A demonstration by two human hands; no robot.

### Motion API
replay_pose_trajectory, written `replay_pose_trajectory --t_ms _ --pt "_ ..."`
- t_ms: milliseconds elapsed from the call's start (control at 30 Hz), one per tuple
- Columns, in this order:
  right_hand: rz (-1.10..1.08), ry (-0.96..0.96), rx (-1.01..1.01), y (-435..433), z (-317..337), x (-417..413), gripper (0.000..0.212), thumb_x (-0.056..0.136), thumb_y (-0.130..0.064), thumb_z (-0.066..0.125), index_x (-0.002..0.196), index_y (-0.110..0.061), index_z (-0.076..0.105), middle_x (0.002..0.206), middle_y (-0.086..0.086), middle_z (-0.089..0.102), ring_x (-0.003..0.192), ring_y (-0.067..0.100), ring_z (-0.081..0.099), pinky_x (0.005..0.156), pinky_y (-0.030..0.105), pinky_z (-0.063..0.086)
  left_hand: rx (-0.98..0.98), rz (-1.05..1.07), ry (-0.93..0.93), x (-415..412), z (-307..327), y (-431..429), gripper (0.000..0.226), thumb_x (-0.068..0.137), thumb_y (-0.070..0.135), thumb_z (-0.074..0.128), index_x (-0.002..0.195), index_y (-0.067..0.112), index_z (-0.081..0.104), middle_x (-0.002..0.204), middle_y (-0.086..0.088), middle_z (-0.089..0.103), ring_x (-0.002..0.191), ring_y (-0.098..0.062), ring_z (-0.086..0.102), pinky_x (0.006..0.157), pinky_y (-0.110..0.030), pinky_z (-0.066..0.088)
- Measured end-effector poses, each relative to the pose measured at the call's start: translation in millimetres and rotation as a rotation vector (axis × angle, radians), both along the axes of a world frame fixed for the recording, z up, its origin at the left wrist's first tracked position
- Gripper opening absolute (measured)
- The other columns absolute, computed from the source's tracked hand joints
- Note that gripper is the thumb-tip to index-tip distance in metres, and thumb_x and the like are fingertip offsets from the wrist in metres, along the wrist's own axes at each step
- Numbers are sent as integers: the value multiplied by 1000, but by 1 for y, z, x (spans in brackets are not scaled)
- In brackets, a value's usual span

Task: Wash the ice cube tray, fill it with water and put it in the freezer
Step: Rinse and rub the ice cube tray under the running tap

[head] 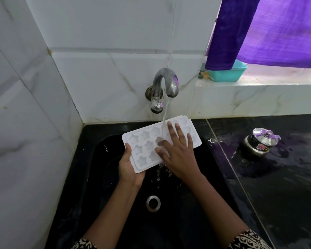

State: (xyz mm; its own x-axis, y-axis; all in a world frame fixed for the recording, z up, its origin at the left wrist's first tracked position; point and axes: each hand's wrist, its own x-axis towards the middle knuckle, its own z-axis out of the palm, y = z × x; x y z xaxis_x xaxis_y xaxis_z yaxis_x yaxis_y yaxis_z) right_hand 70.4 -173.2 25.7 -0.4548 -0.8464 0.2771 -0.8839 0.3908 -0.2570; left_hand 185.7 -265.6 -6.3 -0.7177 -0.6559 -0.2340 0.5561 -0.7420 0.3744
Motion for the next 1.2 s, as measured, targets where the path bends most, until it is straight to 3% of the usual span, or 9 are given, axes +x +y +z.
replay_pose_trajectory --t_ms 67,200,367,500,667,833,1033,1200 --pt "-34 -11 -21 -1 4 -1 44 95 -58 30 109 -29 60 160 -3 0 144 13 -14 114 46 -8 5 4 8 -2 -1 4 49 99 43 38 125 7 56 123 -20 66 109 -34 66 80 -48 58" --pt "36 27 23 -3 3 11 62 91 -66 18 123 -25 52 159 -5 -5 143 10 -18 114 46 -9 22 9 47 -1 2 5 53 100 43 37 116 5 69 123 -20 66 109 -35 66 79 -48 58" --pt "-19 13 -10 -1 9 0 45 94 -59 29 112 -29 59 160 -3 -1 143 11 -17 114 45 -9 -7 29 8 -1 5 8 50 97 43 40 126 5 56 123 -20 66 108 -35 66 80 -48 58" --pt "73 14 53 -2 5 10 56 92 -63 25 130 -26 45 158 -7 -11 141 8 -23 113 48 -9 -34 72 -27 1 12 6 53 97 43 40 131 5 53 128 -20 62 114 -34 63 84 -48 57" --pt "15 -8 -7 1 14 -3 43 95 -56 29 107 -28 59 160 -4 -1 146 14 -13 114 46 -8 -56 80 -111 -1 18 16 57 94 45 43 135 6 50 129 -20 62 113 -34 63 89 -49 56" --pt "146 -50 57 1 14 -4 48 95 -58 28 128 -29 48 159 -7 -9 144 11 -17 114 47 -8 -65 133 -114 -1 27 18 53 97 45 40 128 5 55 125 -20 64 110 -35 65 87 -50 56" --pt "184 -144 72 5 25 -25 34 97 -48 37 122 -30 52 159 -5 -12 144 13 -19 114 48 -7 -59 180 -178 -4 27 24 54 97 45 40 132 6 53 133 -21 59 121 -38 55 100 -54 42" --pt "109 -228 -143 21 21 -36 30 96 -32 48 124 -25 56 159 -2 5 145 10 -8 114 45 7 -69 223 -174 -4 26 20 54 94 46 42 130 9 54 131 -17 61 120 -35 57 97 -52 48"
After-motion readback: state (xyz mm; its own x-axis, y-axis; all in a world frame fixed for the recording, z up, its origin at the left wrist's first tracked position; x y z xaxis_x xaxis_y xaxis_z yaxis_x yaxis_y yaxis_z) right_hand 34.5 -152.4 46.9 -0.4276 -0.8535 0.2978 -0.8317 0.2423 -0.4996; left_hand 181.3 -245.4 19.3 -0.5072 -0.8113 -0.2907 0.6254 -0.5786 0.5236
